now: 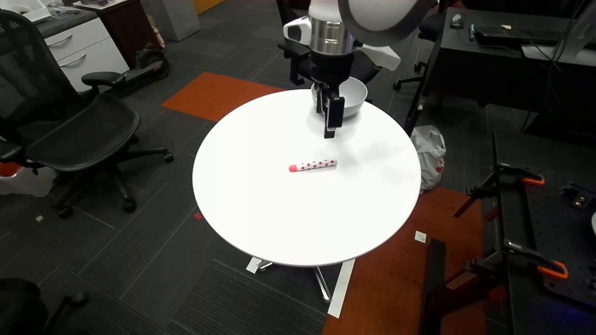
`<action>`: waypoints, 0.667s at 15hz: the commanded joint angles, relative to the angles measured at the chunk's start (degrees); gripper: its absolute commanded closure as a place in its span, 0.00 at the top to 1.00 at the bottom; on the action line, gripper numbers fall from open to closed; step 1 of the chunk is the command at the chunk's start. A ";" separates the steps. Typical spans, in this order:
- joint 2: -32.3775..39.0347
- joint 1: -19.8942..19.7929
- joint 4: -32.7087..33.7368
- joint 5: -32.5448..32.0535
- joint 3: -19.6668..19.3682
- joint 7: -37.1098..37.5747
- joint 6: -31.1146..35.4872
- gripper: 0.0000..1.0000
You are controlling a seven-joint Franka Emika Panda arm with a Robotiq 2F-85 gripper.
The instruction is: Put the marker in the bowl
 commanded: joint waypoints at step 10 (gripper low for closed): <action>12.69 -0.86 7.32 -5.94 2.39 5.33 2.72 1.00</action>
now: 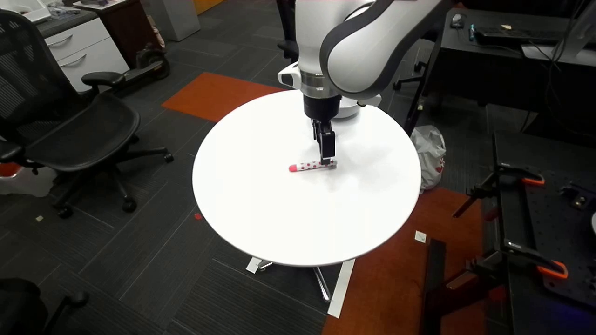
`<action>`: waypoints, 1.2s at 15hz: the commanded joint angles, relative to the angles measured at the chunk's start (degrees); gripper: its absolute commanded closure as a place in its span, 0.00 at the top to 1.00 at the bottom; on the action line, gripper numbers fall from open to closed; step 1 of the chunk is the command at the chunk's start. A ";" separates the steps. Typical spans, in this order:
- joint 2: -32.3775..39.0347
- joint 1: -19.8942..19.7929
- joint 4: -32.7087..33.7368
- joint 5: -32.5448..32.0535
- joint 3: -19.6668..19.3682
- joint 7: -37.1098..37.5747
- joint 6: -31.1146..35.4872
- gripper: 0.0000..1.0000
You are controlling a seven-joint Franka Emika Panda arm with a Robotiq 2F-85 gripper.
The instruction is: Put the marker in the bowl
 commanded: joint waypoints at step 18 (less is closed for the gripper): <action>7.22 0.88 4.84 -5.85 3.67 8.52 2.51 0.12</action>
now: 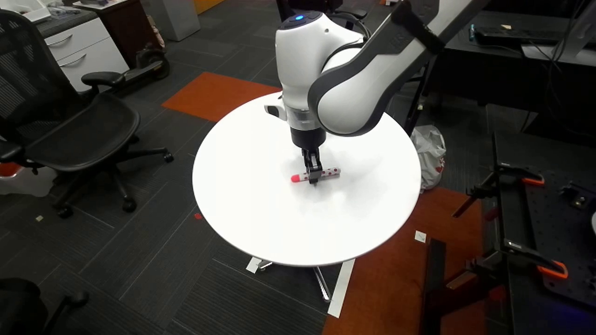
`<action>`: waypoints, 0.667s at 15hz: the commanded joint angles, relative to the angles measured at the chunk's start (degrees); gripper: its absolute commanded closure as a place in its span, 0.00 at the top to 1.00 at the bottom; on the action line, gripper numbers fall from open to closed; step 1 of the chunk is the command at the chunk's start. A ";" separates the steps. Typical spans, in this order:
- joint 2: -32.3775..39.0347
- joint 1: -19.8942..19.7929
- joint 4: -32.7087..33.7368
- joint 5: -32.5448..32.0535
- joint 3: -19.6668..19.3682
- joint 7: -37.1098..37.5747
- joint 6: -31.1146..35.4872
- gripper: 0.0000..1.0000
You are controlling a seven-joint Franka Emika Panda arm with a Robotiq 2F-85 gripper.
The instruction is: Put the marker in the bowl
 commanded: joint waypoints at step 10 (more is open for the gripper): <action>-17.04 -0.39 -6.63 -3.87 -7.15 13.07 3.77 0.05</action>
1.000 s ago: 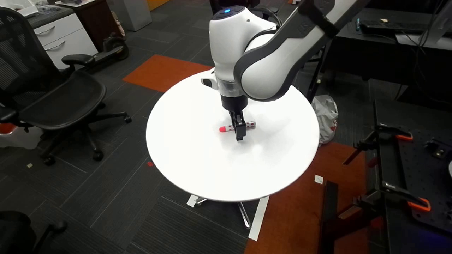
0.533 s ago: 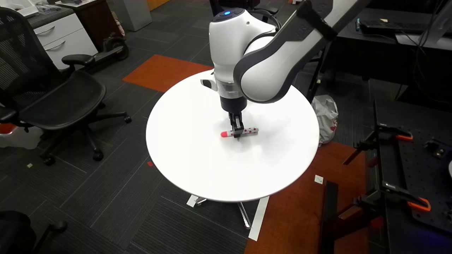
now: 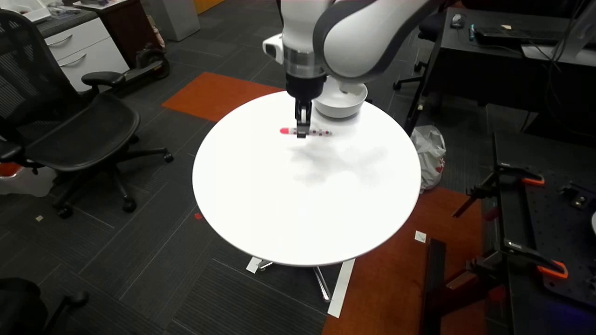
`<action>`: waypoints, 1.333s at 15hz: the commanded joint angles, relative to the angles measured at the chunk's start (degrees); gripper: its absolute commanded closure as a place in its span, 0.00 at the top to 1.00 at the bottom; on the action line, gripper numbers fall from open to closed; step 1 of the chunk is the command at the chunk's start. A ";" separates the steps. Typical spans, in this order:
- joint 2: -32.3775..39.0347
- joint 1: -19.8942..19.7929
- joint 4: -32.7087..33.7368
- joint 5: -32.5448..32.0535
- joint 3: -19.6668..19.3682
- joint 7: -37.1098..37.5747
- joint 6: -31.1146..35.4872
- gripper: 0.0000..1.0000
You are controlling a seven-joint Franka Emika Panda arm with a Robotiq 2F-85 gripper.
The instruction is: Put the marker in the bowl
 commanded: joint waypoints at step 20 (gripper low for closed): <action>-3.10 -11.47 2.47 2.02 -9.60 9.11 1.63 0.05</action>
